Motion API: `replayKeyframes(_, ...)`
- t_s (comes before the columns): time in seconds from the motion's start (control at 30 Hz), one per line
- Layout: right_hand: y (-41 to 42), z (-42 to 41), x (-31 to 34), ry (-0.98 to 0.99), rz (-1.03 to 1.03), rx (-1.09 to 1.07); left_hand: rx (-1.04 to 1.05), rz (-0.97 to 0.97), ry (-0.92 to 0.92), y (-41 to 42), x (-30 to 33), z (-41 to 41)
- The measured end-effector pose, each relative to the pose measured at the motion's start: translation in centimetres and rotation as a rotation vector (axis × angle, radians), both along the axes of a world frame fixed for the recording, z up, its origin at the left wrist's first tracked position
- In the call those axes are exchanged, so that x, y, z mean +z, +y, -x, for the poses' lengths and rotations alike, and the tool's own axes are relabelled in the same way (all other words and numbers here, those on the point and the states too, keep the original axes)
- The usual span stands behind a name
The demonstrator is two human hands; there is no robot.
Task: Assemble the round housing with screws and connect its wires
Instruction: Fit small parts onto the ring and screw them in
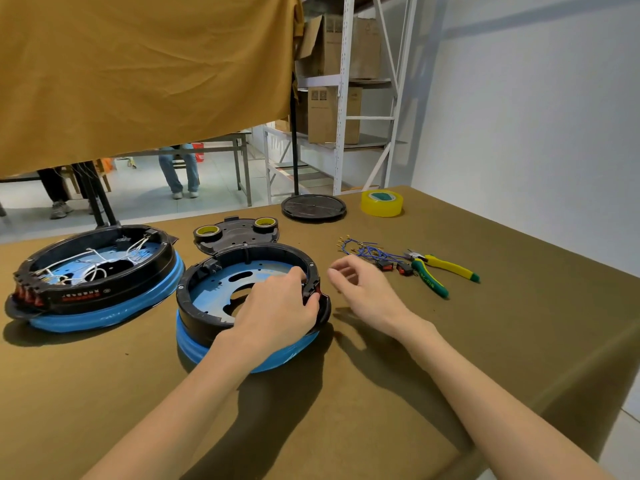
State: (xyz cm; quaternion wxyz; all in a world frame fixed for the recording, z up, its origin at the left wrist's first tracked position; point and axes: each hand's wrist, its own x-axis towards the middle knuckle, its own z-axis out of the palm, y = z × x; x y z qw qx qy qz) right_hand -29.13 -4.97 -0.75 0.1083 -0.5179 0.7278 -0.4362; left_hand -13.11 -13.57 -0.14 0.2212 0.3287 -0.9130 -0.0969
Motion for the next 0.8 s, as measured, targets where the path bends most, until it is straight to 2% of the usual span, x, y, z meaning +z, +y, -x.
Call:
replayKeyframes(0.07, -0.5, -1.0, -0.2, -0.145, -0.005, 0.11, -0.029, -0.002, -0.026, -0.5, 0.2, -0.1)
replayKeyframes(0.17, -0.5, -1.0, -0.9, -0.145, -0.008, 0.108, -0.047, 0.003, -0.057, -1.1, 0.6, -0.1)
replayKeyframes(0.27, 0.5, 0.4, -1.3, -0.005, 0.039, -0.017, -0.013, 0.046, -0.055, -0.8, 0.1, 0.2)
replayKeyframes(0.37, 1.0, 3.7, -0.6, 0.261, 0.058, -0.315, 0.001, 0.068, -0.057, -0.9, -0.2, 0.8)
replayKeyframes(0.47, 0.7, 7.1, -0.4, 0.377, -0.21, -0.539, -0.008, 0.04, -0.045, -1.1, -0.4, 1.0)
replayKeyframes(0.57, -0.1, 8.6, -1.2, 0.5, -0.507, -0.59, -0.018, 0.036, -0.032, -1.3, -0.4, 1.0)
replayKeyframes(0.67, -1.0, 9.4, -1.3, 0.591, -0.602, -0.557, -0.03, -0.002, -0.022, -1.4, -0.2, 0.9)
replayKeyframes(0.8, -1.9, 9.7, -0.7, 0.587, -0.665, -0.568, -0.037, -0.075, -0.032, -1.3, 0.2, 0.5)
